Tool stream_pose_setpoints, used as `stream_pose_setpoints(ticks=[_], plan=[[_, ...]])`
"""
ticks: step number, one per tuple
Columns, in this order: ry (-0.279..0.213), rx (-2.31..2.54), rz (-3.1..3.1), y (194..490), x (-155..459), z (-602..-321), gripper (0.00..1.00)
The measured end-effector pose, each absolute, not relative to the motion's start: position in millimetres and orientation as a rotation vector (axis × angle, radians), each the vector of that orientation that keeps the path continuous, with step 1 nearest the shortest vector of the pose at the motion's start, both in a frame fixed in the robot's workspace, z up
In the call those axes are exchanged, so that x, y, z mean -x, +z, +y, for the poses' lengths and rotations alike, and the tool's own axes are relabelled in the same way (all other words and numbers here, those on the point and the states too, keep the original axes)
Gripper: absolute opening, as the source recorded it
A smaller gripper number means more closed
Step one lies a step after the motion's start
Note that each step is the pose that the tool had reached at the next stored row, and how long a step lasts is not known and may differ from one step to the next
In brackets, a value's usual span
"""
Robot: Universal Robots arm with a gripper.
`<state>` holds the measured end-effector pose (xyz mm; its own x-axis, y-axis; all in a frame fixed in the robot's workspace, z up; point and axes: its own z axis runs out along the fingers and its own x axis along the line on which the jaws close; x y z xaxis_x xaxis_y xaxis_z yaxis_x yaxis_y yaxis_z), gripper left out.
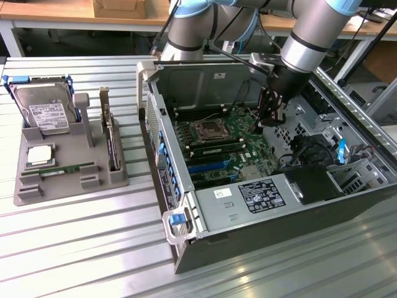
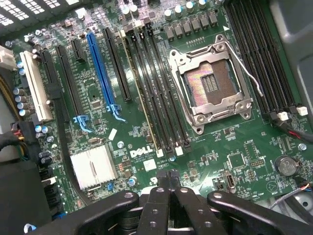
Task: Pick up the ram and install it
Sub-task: 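Press down the ram until it locks into place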
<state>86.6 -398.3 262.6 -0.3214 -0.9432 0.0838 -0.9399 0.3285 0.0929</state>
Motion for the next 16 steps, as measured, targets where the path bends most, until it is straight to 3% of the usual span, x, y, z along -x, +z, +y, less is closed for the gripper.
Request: stream_pose_setpoints(ticks=[16], plan=[[-0.061, -1.45, -2.652, 262.6, -86.6, -398.3, 0.1]])
